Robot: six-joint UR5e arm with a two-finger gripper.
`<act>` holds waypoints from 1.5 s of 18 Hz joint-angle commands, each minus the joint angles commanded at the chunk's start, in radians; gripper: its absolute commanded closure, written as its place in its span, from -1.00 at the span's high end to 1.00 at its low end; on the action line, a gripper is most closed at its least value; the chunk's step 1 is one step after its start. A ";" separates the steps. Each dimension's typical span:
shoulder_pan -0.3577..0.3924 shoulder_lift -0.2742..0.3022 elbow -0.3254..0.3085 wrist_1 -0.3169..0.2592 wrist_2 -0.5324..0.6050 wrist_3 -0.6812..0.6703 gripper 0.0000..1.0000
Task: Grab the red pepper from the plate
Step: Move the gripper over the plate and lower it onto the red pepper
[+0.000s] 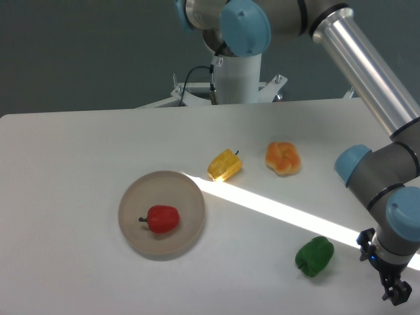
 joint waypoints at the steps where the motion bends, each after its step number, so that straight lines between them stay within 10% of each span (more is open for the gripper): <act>1: -0.003 0.002 -0.002 0.000 0.000 -0.003 1.00; 9: -0.057 0.072 -0.058 -0.055 0.002 -0.070 1.00; 23: -0.291 0.460 -0.556 -0.049 -0.051 -0.454 1.00; 27: -0.396 0.489 -0.673 0.087 -0.045 -0.529 1.00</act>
